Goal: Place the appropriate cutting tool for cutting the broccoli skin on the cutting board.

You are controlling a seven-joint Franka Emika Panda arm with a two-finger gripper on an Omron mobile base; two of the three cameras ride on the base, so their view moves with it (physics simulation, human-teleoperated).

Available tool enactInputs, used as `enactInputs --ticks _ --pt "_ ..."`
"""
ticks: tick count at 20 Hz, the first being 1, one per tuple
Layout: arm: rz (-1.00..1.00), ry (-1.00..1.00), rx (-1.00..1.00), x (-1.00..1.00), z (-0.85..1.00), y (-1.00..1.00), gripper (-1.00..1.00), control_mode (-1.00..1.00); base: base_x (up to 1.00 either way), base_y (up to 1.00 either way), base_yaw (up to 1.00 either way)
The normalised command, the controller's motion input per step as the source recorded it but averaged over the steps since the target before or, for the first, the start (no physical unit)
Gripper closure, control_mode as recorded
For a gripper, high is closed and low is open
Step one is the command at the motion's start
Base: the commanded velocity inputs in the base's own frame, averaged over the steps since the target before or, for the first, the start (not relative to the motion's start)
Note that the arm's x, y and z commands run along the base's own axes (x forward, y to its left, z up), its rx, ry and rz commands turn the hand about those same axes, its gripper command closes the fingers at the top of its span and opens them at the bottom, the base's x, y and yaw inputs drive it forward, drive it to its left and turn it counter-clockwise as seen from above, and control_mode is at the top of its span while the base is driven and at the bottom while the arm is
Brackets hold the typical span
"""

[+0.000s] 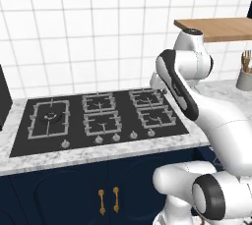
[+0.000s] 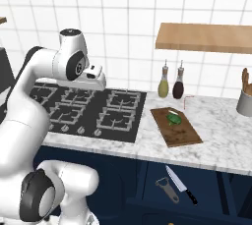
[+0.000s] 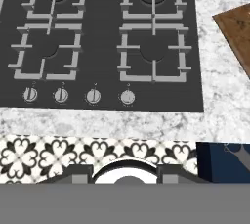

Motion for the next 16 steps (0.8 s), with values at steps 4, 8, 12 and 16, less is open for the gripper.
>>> enactInputs --ticks 4,8,12,16 --pt "0.0 -0.04 0.02 -0.26 0.0 -0.18 -1.0 -1.0 0.0 0.0 0.0" --pt "0.01 -0.01 0.04 -0.21 -0.36 -0.93 -1.0 -1.0 0.0 0.0 0.0" --pt "0.0 -0.06 0.19 -0.78 -0.49 -1.0 -1.0 -1.0 0.0 0.0 0.0" --pt "0.0 0.0 0.2 -0.61 -0.6 -1.0 -1.0 -1.0 0.0 0.0 0.0"
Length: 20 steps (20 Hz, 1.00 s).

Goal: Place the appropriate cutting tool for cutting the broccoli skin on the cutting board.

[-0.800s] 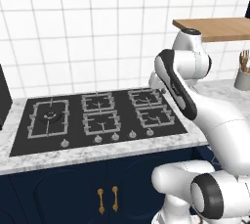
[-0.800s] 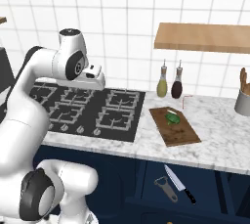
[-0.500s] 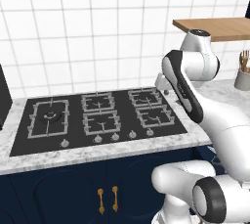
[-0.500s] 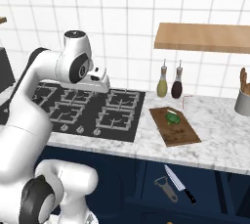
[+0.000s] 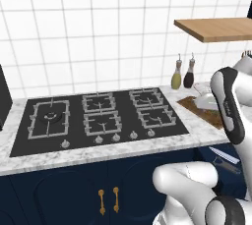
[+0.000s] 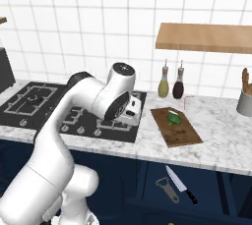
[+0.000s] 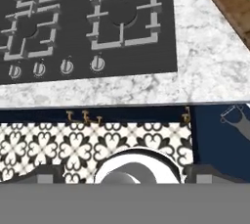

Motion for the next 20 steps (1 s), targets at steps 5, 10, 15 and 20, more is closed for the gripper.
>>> enactInputs --ticks 5,10,15,20 --pt "0.0 0.0 0.13 -0.23 -0.7 -1.0 -1.0 -1.0 0.0 0.0 0.0" --pt "0.0 0.01 0.11 -0.68 -0.37 -1.0 -1.0 -1.0 0.0 0.0 0.0" --pt "0.0 0.08 0.02 -0.41 -0.32 -0.99 -1.0 -1.0 0.0 0.0 0.0" --pt "0.0 0.02 0.0 -0.17 -0.64 -0.68 -1.0 -1.0 0.0 0.0 0.0"
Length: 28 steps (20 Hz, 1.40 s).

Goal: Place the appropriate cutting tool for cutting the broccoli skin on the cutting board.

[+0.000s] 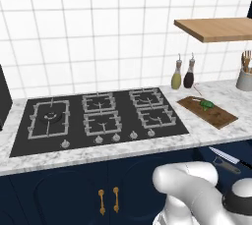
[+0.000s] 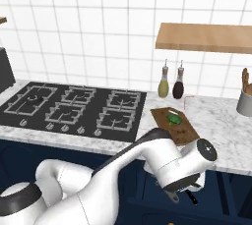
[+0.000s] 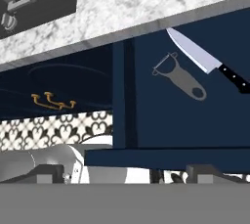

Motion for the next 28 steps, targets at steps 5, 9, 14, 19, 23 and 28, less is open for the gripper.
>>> enactInputs --ticks 5,9,14,19,23,28 --pt "0.0 0.05 0.0 0.0 -0.47 -0.65 -1.0 -1.0 0.0 0.0 0.0" --pt "0.0 0.14 -0.03 0.11 -0.6 -0.52 -1.0 -1.0 0.0 0.0 0.0" --pt "0.01 0.19 -0.06 0.42 -0.53 -0.19 -1.0 -1.0 0.0 0.0 0.0" --pt "0.03 0.08 -0.04 0.27 -0.66 -0.07 -1.0 -1.0 0.0 0.0 0.0" --pt "0.02 0.06 0.0 0.22 -0.7 -0.01 -1.0 -1.0 0.0 0.0 0.0" --pt "0.04 0.07 0.0 0.06 -0.57 -0.01 -1.0 -1.0 0.0 0.0 0.0"
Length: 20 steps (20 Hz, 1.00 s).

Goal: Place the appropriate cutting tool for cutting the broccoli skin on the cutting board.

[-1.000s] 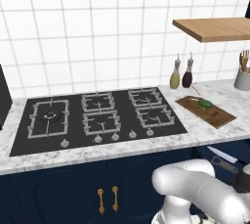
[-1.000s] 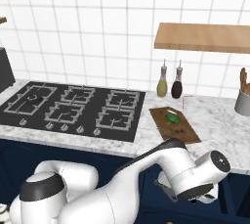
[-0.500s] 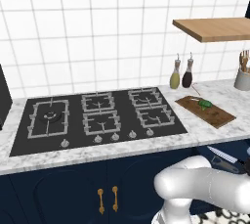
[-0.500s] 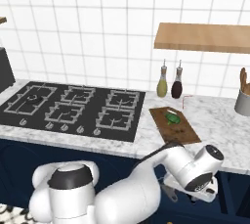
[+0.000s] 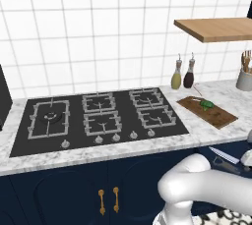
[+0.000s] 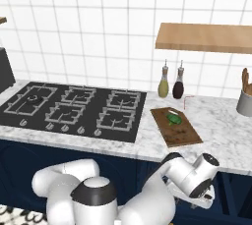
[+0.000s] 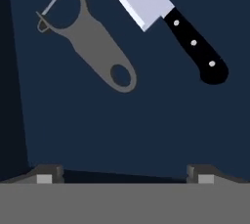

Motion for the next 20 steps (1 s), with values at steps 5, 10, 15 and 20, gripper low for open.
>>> enactInputs --ticks 5,10,15,20 --pt "0.05 0.12 0.0 -0.37 -0.21 0.0 -1.0 -1.0 0.0 0.0 0.0" --pt "0.01 0.15 0.0 -0.73 0.0 0.0 -1.0 -1.0 0.0 0.0 0.0" --pt "0.0 0.19 0.0 -0.82 0.02 0.0 -1.0 -1.0 0.0 0.0 0.0" --pt "0.0 0.17 -0.01 -0.51 0.14 0.0 -1.0 -1.0 0.0 0.0 0.0"
